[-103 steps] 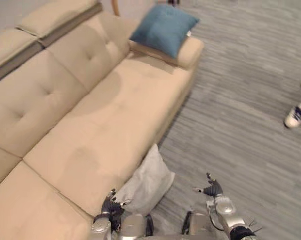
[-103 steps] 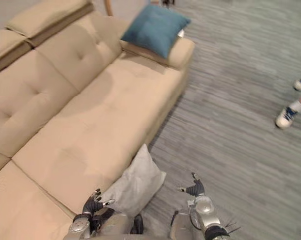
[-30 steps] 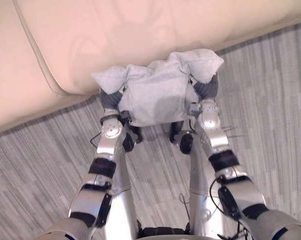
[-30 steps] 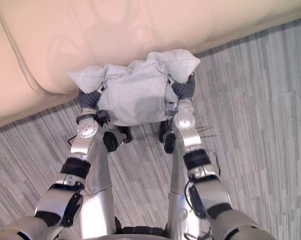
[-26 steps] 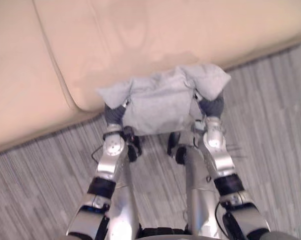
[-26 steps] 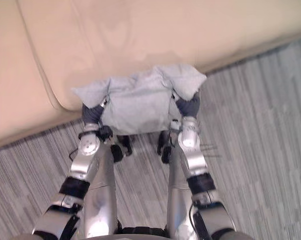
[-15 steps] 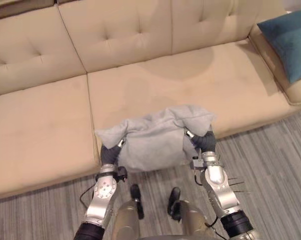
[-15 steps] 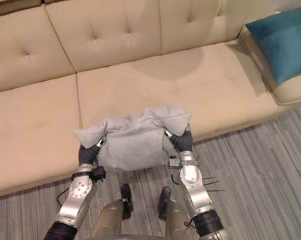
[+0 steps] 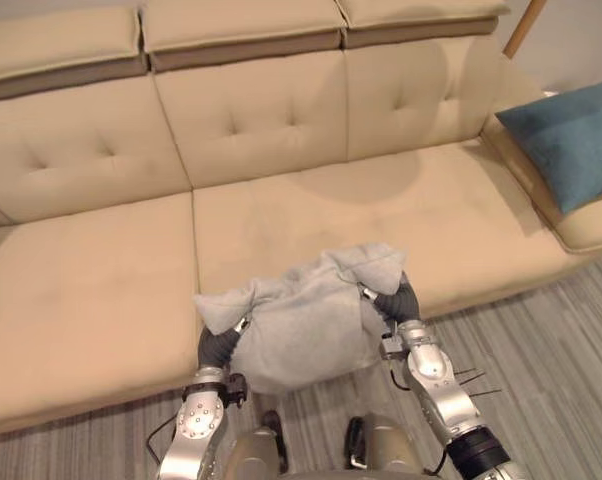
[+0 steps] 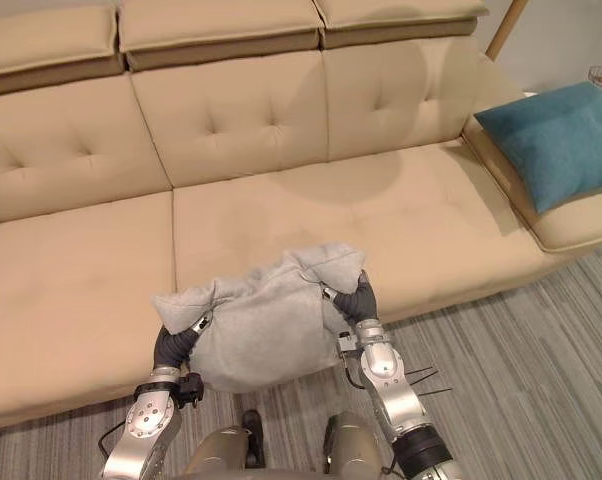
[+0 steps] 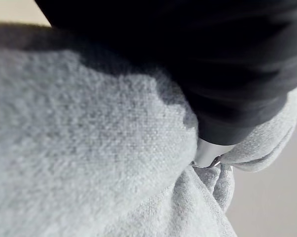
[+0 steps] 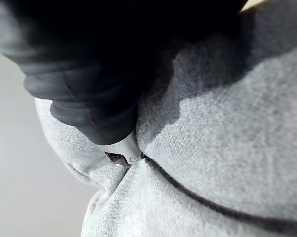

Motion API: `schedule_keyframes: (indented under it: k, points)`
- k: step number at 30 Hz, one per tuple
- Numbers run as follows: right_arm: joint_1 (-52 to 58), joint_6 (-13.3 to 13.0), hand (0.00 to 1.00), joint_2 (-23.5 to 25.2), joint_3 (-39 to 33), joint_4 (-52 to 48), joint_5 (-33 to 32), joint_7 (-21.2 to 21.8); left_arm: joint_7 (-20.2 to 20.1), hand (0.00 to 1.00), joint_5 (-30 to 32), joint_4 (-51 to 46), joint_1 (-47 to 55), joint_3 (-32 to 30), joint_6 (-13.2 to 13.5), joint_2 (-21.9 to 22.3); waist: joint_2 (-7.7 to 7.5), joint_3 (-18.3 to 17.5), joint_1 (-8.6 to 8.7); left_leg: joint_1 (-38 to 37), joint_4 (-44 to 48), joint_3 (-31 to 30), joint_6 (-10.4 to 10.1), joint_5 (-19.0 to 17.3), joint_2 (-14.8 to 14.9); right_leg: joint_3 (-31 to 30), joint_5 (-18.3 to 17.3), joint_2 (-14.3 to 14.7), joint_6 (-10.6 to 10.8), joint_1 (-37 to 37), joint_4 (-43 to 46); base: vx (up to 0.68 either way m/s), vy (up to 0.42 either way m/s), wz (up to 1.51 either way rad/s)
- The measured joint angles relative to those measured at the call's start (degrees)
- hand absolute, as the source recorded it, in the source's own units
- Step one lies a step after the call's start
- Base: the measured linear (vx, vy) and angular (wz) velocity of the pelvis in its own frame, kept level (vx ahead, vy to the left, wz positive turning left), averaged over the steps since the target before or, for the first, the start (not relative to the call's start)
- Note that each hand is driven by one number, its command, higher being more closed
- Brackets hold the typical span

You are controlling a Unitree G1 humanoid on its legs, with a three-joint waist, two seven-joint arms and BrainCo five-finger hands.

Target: Pick up cushions and gather them together orderly.

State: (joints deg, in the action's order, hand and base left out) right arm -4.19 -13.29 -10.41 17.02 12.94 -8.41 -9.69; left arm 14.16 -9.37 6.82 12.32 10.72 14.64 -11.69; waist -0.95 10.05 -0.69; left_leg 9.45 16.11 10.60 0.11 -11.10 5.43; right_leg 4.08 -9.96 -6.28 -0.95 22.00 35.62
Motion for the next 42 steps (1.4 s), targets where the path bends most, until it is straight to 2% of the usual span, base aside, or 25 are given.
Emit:
schedule_keyframes:
  k: [2, 3, 4, 5, 6, 7, 8, 9, 10, 11, 13, 14, 15, 16, 19, 20, 21, 22, 23, 27, 30, 32, 35, 39, 42]
  points:
    - [0.0, 0.1, 1.00, -0.2, 0.0, 0.3, 0.0, 0.0, 0.0, 1.00, 0.0, 0.0, -0.5, -0.1, 0.0, 0.0, 0.10, 0.1, 0.14, 0.2, -0.6, -2.2, 0.0, 0.0, 0.0, -2.1, 2.0, 1.4, 2.5, 0.8, -12.6, 0.06, -0.045, 0.44]
    - [0.0, 0.1, 1.00, -0.2, 0.0, 0.3, 0.0, 0.0, 0.0, 1.00, 0.0, 0.0, -0.6, 0.0, 0.0, 0.0, 0.08, 0.1, 0.32, 0.2, -0.9, -2.9, 0.0, 0.0, -0.1, -2.8, 3.0, 1.6, 3.2, 0.8, -15.9, 0.14, -0.106, 0.68]
    - [0.1, 0.1, 1.00, -0.3, -0.2, 0.3, 0.0, 0.1, -0.1, 1.00, 0.0, 0.0, -0.8, 0.1, 0.0, 0.0, -0.11, 0.1, 1.24, 0.2, -1.3, -4.9, -0.2, -0.1, -0.8, -4.6, 5.8, 1.5, 4.2, 0.4, -22.2, 0.23, -0.205, 1.01]
    - [0.6, 0.1, 1.00, -0.4, -0.6, 0.3, 0.0, 0.1, -0.2, 1.00, 0.0, 0.0, -1.0, 0.4, -0.1, -0.1, -0.86, 0.0, 2.45, 0.1, -1.1, -7.4, -1.5, -0.6, -2.1, -6.5, 7.0, 0.6, 5.3, -0.4, -24.8, 0.20, -0.185, 1.12]
    - [0.8, 0.1, 1.00, -0.4, -0.9, 0.2, 0.0, 0.1, -0.3, 1.00, 0.0, 0.1, -1.2, 0.6, -0.1, 0.0, -0.91, 0.1, 2.92, 0.0, -0.7, -8.6, -2.1, -0.7, -2.3, -6.6, 9.2, 0.0, 6.0, -0.4, -23.8, 0.29, -0.318, 1.15]
    - [2.2, 0.1, 1.00, -0.8, -1.8, 0.0, -0.1, 0.1, -0.5, 1.00, 0.1, 0.1, -1.3, 1.6, -0.3, 0.5, -0.38, 0.0, 3.14, -0.3, -0.4, -10.7, -3.8, -1.7, -1.8, -5.4, 10.4, 0.4, 5.4, 0.3, -19.6, 0.29, -0.318, 0.84]
    - [3.5, 0.1, 1.00, -1.4, -2.4, -0.1, 0.0, 0.3, -0.8, 1.00, 0.2, 0.1, -1.3, 2.7, -0.3, 0.7, 0.78, -0.2, 2.90, -0.3, 0.7, -11.7, -5.6, -1.7, 0.0, -3.7, 8.7, 1.4, 4.0, 0.3, -17.8, 0.36, -0.361, 0.70]
    - [3.9, 0.2, 1.00, -1.4, -3.0, -0.1, 0.0, 0.5, -1.1, 1.00, 0.4, 0.1, -1.3, 2.9, -0.3, 0.8, 1.27, -0.3, 2.83, 0.4, 2.2, -12.0, -6.0, -1.5, 0.9, -2.8, 8.0, 2.1, 3.4, 0.1, -17.7, 0.32, -0.268, 0.43]
    - [4.1, 0.3, 1.00, -1.3, -4.1, -0.1, -0.1, 0.7, -1.8, 1.00, 0.5, 0.4, -2.3, 2.9, -0.3, 1.3, 1.57, -0.3, 2.74, 5.3, 10.7, -11.3, -7.3, -1.0, 2.9, -1.5, 7.0, 3.4, 2.5, 0.0, -18.1, 0.31, -0.238, 0.25]
    - [4.1, 0.4, 1.00, -1.3, -4.5, -0.1, -0.1, 0.7, -2.1, 1.00, 0.5, 1.1, -3.4, 2.9, -0.5, 1.6, 1.70, -0.3, 2.73, 8.7, 17.9, -9.4, -7.4, 0.5, 4.9, -0.5, 6.7, 4.5, 1.5, -1.1, -18.7, 0.31, -0.235, 0.14]
    - [4.2, 0.4, 1.00, -1.2, -4.7, -0.1, -0.2, 0.7, -2.9, 1.00, 0.4, 2.5, -4.2, 2.8, -0.5, 1.8, 1.78, -0.2, 2.76, 9.9, 23.5, -6.4, -5.7, 2.7, 7.0, 0.1, 6.6, 5.6, -0.2, -3.6, -19.2, 0.27, -0.144, -0.03]
    - [4.2, 0.4, 1.00, -1.2, -5.0, -0.5, -0.4, 0.7, -3.0, 1.00, 0.4, 3.0, -4.8, 2.8, -0.6, 1.9, 1.58, -0.1, 2.85, 10.6, 26.1, -5.2, -5.7, 3.9, 7.9, 0.0, 6.6, 5.6, -0.7, -5.6, -20.2, 0.32, -0.090, -0.14]
    - [4.2, 0.4, 1.00, -1.3, -5.9, -2.4, -0.5, 0.6, -3.2, 1.00, 0.4, 3.1, -5.6, 2.8, -0.7, 2.0, 1.45, -0.1, 2.78, 11.0, 26.7, -3.1, -3.4, 2.3, 8.3, -0.9, 6.7, 5.2, -0.9, -7.1, -22.2, 0.31, -0.058, -0.16]
    - [4.1, 0.3, 1.00, -1.3, -6.2, -3.1, -0.5, 0.5, -3.3, 1.00, 0.4, 3.1, -6.0, 2.8, -0.7, 2.1, 1.45, -0.1, 2.72, 11.2, 26.0, -2.3, -3.1, 1.8, 8.2, -1.3, 6.7, 5.0, -1.0, -7.4, -22.7, 0.30, -0.002, -0.22]
    - [3.5, -0.2, 1.00, -1.2, -8.0, -4.4, -0.5, -0.1, -4.2, 1.00, 0.6, 3.2, -8.7, 2.9, -0.7, 2.2, 1.44, -0.1, 2.80, 11.7, 13.4, -1.8, -3.7, 1.1, 6.1, -2.1, 6.8, 3.6, -1.0, -8.1, -23.7, 0.23, 0.075, -0.15]
    - [3.4, -0.2, 1.00, -1.2, -8.2, -4.4, -0.5, -0.1, -4.2, 1.00, 1.0, 3.2, -9.5, 2.9, -0.7, 2.2, 1.89, -0.1, 2.83, 10.4, 3.4, -1.8, -5.3, 4.7, 5.6, -2.2, 6.6, 4.0, -0.6, -8.4, -23.8, 0.13, 0.119, -0.20]
    - [3.4, -0.2, 1.00, -1.3, -8.2, -4.4, -0.5, -0.1, -4.1, 1.00, 1.1, 3.1, -9.6, 2.9, -0.6, 2.3, 2.54, -0.1, 2.84, 9.7, 0.3, -1.8, -5.8, 9.6, 5.6, -2.3, 6.5, 4.6, 0.0, -8.8, -23.8, 0.17, 0.196, -0.25]
    - [3.6, -0.2, 1.00, -0.3, -8.3, -4.2, -0.5, -0.2, -4.1, 1.00, 1.2, 3.2, -10.0, 2.9, -0.6, 1.8, 2.56, -0.3, 3.01, 9.2, -0.5, -1.5, -5.6, 9.2, 6.0, -2.9, 5.8, 4.9, 1.1, -9.3, -23.9, 0.17, 0.216, -0.02]
    - [3.6, -0.2, 1.00, 1.0, -9.0, -4.4, -0.5, -0.2, -4.1, 1.00, 1.3, 3.3, -11.0, 2.9, -0.6, 0.9, 1.94, -0.2, 3.16, 8.9, -2.1, -1.4, -5.3, 9.4, 4.9, -2.9, 6.1, 3.8, 1.7, -8.9, -24.0, 0.16, 0.216, 0.07]
    - [0.6, 0.0, 1.00, 2.7, -9.6, -4.5, 0.0, -0.5, -3.2, 1.00, 1.3, 2.5, -11.5, 2.5, -0.6, 0.6, 1.94, -0.2, 2.01, 7.5, -4.9, 0.4, -4.5, 10.0, 2.4, -4.6, 7.2, 1.8, 3.3, -9.4, -26.1, 0.09, 0.171, -0.03]
    - [-6.1, 0.2, 1.00, 2.9, -9.1, -3.9, 0.1, -3.1, 0.0, 1.00, 1.7, 2.2, -16.2, 2.0, -0.7, -0.1, 2.06, -0.2, 1.11, 7.8, -6.3, 0.9, -3.9, 10.6, 2.0, -5.7, 8.5, 1.3, 3.7, -8.6, -27.3, -0.01, 0.063, -0.12]
    - [-17.5, 0.2, 1.00, 2.6, -9.2, 0.0, 0.2, -6.4, 3.3, 1.00, 2.4, 3.3, -25.2, 0.5, -0.6, -1.0, 2.18, 0.4, 1.06, 9.9, -6.6, 1.0, -3.6, 11.6, 2.1, -5.9, 9.8, 1.5, 3.8, -6.2, -27.3, -0.10, 0.039, -0.10]
    - [-34.4, 0.1, 1.00, 1.9, -10.7, 6.7, 0.9, -10.0, 8.4, 1.00, 3.2, 10.8, -42.6, -2.3, -0.6, -3.1, 2.36, 3.2, 0.69, 12.4, -8.2, 0.9, -2.9, 14.6, 1.9, -6.0, 11.3, 1.5, 3.9, -3.0, -27.3, -0.15, 0.017, -0.01]
    - [-50.9, 0.1, 1.00, 1.3, -13.3, 13.4, 2.4, -14.2, 14.5, 1.00, 4.2, 17.7, -59.5, -4.7, -0.5, -4.6, 2.80, 6.5, -0.22, 15.7, -10.9, 0.3, -3.0, 18.0, 1.4, -5.7, 11.6, 1.5, 4.3, 1.1, -27.3, -0.22, -0.025, 0.07]
    - [-59.9, 0.2, 1.00, 0.8, -14.3, 19.4, 2.5, -15.5, 16.1, 1.00, 4.5, 23.9, -68.9, -5.8, -0.2, -6.6, 3.41, 9.3, -0.36, 16.6, -15.4, -0.4, -3.3, 21.6, 1.4, -5.1, 12.7, 2.2, 4.2, 3.8, -27.1, -0.17, -0.047, 0.07]
